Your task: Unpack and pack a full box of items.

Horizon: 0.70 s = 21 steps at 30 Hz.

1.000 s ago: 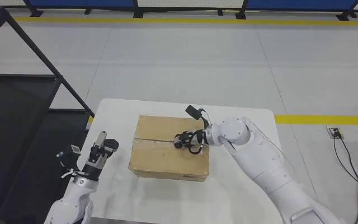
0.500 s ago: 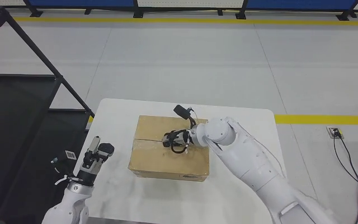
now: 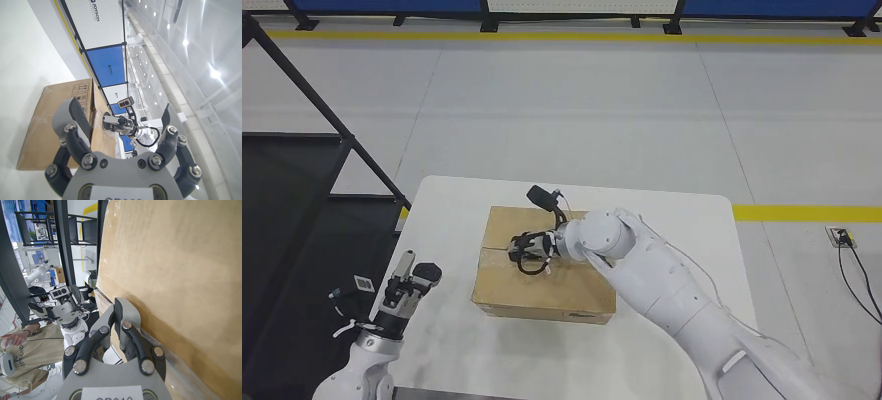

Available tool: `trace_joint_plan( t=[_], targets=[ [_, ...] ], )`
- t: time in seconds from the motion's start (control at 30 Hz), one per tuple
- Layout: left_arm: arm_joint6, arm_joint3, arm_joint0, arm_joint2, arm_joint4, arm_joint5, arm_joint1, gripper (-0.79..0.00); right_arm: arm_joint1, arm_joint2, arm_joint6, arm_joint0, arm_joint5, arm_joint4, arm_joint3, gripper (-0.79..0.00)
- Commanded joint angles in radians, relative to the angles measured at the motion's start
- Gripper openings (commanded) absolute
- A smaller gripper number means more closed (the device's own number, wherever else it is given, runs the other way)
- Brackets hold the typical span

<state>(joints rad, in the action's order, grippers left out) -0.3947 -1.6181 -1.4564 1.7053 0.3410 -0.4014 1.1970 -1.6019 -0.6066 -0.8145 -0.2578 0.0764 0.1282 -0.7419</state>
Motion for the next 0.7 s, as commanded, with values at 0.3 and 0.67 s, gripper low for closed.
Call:
trace_joint_plan(
  t=[0.3, 0.67],
  targets=[
    [-0.063, 0.027, -0.003, 0.025, 0.015, -0.005, -0.006, 0.000, -0.088, 0.039, 0.076, 0.025, -0.033, 0.041, 0.098, -0.785],
    [-0.131, 0.032, 0.002, 0.038, 0.015, -0.006, -0.014, 0.000, -0.144, 0.055, 0.003, 0.050, -0.060, 0.049, 0.173, -0.785]
  ],
)
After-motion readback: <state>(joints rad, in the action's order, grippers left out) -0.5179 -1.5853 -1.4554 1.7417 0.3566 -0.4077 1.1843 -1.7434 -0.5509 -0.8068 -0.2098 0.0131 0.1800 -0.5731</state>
